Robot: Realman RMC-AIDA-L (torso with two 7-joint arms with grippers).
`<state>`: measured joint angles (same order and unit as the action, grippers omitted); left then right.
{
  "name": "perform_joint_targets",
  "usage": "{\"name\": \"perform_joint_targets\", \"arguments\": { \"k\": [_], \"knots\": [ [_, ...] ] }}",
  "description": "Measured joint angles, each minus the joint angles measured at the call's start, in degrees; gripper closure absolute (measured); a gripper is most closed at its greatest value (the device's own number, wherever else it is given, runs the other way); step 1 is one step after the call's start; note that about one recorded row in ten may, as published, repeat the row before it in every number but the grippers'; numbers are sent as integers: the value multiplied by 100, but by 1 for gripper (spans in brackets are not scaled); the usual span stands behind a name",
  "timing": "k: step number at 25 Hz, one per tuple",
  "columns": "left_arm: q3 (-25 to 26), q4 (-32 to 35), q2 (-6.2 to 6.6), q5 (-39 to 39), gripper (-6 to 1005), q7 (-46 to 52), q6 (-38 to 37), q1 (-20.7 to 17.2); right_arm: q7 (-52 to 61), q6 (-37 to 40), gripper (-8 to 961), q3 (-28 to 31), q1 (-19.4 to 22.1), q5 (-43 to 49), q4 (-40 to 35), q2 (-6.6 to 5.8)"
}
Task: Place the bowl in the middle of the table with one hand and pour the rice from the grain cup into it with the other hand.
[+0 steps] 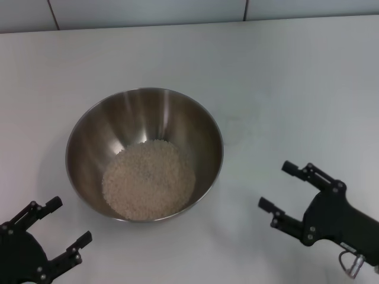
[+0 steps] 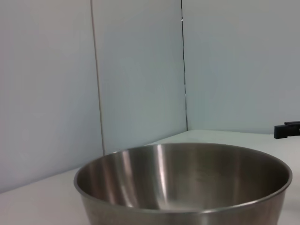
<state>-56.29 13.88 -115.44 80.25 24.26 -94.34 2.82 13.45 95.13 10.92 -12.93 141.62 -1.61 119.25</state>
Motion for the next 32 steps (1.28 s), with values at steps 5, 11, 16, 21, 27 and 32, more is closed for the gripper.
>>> {"name": "perform_joint_targets", "arguments": {
  "k": [5,11,16,21,27,32],
  "knots": [
    [87,13,-38,-9,197,-27,116,120,104,-25,192,216,-9,-4,-317,-15],
    [109,204,-128,-39,197,55,310,187,130,-311,191,218,-156,19,-509,-19],
    [355,245,-212,-42,197,45,336,252,126,-491,191,199,-332,38,-503,-33],
    [409,214,-244,-26,197,-5,308,201,162,-522,191,124,-548,64,-512,-70],
    [406,238,-232,-31,197,49,63,100,164,-528,191,279,-578,6,-384,-13],
    [379,234,-198,-15,197,61,56,124,178,-514,191,241,-527,22,-263,-3]
  ]
}}
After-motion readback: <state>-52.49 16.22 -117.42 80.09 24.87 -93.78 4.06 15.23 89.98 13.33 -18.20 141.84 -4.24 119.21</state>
